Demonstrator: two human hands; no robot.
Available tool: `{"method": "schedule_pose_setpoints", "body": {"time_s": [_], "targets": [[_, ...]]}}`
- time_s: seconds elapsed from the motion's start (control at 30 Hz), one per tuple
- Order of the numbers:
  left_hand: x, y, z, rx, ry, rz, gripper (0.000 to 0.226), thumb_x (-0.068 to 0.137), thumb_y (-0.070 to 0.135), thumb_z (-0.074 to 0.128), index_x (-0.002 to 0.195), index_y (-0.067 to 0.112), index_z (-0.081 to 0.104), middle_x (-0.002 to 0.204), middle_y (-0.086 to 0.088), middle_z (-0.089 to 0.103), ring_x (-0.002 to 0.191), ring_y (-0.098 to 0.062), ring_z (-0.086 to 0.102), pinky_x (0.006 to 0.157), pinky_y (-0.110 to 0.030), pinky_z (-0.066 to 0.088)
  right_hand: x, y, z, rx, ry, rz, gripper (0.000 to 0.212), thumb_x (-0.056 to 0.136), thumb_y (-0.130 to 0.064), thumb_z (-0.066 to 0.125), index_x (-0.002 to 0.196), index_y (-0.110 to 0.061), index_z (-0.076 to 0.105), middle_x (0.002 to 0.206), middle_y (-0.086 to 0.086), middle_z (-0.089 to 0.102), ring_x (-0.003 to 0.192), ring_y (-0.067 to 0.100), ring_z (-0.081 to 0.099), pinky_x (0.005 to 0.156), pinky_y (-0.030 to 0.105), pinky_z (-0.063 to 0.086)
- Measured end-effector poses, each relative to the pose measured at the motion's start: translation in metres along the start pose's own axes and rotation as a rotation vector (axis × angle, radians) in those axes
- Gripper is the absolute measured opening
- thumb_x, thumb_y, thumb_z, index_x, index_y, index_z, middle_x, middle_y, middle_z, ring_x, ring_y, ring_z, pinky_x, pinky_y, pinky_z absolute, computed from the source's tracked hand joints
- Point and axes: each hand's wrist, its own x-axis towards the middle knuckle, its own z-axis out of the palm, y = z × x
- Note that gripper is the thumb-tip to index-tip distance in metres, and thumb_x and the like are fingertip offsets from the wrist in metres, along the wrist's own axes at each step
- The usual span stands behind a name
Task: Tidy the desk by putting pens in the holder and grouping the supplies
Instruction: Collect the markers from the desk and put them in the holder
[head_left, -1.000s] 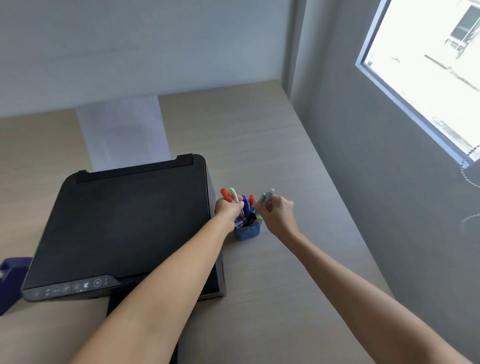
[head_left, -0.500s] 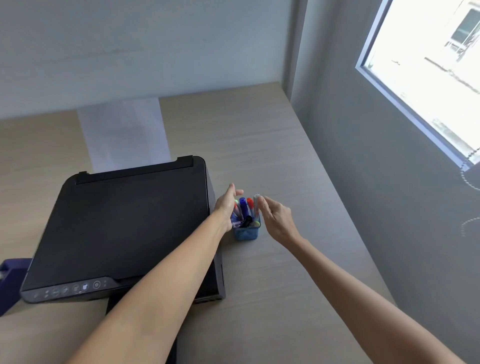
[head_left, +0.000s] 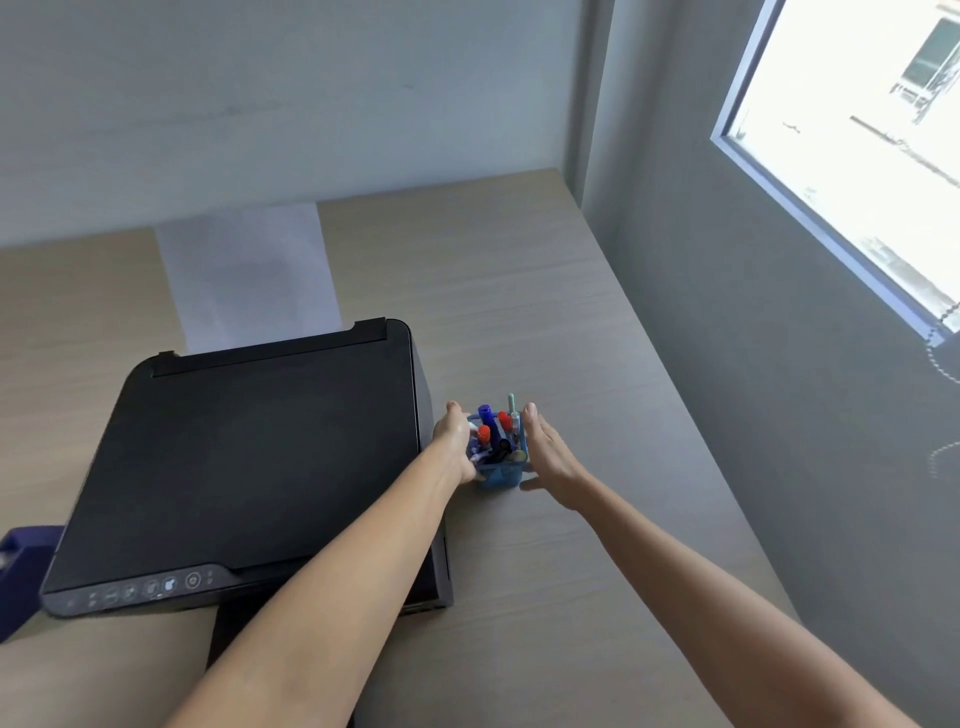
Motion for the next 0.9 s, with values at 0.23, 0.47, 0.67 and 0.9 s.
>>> {"method": "schedule_pose_setpoints", "body": {"time_s": [0.23, 0.47, 0.67, 0.9], "targets": [[0.012, 0.010, 0.008, -0.084, 0.034, 0.050, 0.050, 0.100, 0.042, 0.021, 0.084, 0.010, 0.055, 0.081, -0.018, 0.063, 0.085, -0.033, 0.065, 0.080, -0.039, 0.053, 0.027, -0.015, -0.001, 0.109, -0.012, 0.064, 0.083, 0.083, -0.076, 0.013, 0.131, -0.023, 0.053, 0.135, 0.016, 0.055, 0.123, 0.039, 0.052, 0.102, 0.060, 0.042], [0.027, 0.028, 0.016, -0.097, 0.020, 0.062, 0.048, 0.099, 0.045, 0.023, 0.081, 0.008, 0.050, 0.087, -0.019, 0.065, 0.081, -0.032, 0.066, 0.065, -0.035, 0.052, 0.065, -0.020, -0.007, 0.108, -0.022, 0.057, 0.108, 0.057, -0.092, 0.021, 0.134, -0.021, 0.049, 0.140, 0.016, 0.051, 0.125, 0.039, 0.050, 0.102, 0.060, 0.042], [0.017, 0.035, 0.012, 0.034, 0.055, 0.059, 0.052, 0.101, 0.044, 0.022, 0.074, 0.008, 0.050, 0.078, -0.017, 0.056, 0.076, -0.030, 0.060, 0.081, -0.036, 0.057, 0.034, -0.049, -0.004, 0.040, 0.003, 0.069, 0.080, 0.087, -0.071, 0.010, 0.138, -0.020, 0.044, 0.142, 0.018, 0.047, 0.123, 0.039, 0.050, 0.095, 0.049, 0.046], [-0.040, 0.067, -0.002, 0.177, -0.004, 0.211, 0.059, 0.102, 0.043, 0.021, 0.151, 0.011, 0.030, 0.152, -0.011, 0.038, 0.139, -0.027, 0.037, 0.113, -0.039, 0.030, 0.000, -0.086, -0.002, -0.199, 0.203, -0.181, 0.069, 0.095, -0.059, 0.015, 0.144, -0.014, 0.031, 0.153, 0.011, 0.034, 0.141, 0.029, 0.030, 0.114, 0.043, 0.023]]}}
